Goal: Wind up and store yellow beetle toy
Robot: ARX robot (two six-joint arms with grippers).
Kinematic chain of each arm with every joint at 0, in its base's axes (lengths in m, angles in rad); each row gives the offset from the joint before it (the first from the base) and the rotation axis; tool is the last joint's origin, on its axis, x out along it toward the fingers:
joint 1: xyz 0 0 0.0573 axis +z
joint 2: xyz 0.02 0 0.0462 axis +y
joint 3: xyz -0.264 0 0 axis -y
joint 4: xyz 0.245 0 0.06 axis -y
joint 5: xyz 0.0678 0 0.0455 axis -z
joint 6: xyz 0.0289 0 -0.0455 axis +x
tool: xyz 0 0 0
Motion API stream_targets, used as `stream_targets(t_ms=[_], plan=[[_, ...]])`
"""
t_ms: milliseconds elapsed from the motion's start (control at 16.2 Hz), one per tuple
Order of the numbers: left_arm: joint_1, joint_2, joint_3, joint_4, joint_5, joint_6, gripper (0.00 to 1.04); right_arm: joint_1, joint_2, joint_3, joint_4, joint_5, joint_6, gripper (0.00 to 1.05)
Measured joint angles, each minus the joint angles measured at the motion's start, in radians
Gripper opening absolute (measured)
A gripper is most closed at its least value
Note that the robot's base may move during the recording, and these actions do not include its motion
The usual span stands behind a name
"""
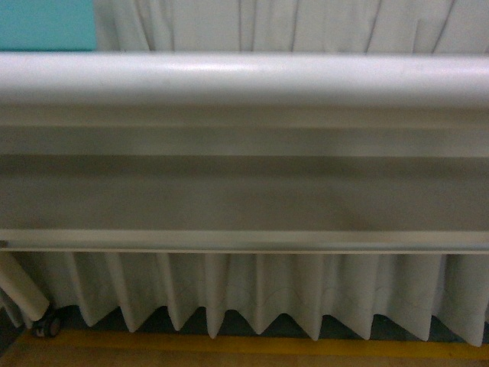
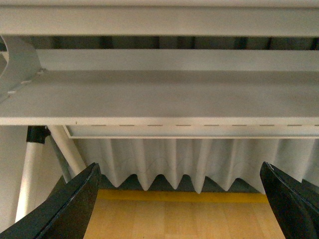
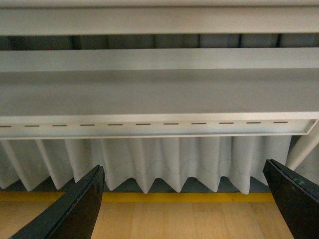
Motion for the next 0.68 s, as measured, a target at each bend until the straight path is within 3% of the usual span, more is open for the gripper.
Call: stream_targets(t_ms=[677], plan=[[0.000, 0.000, 0.000, -0.002, 0.000, 0.000, 0.98, 0.000, 0.000, 0.000, -0.001, 0.000, 0.000, 0.98]])
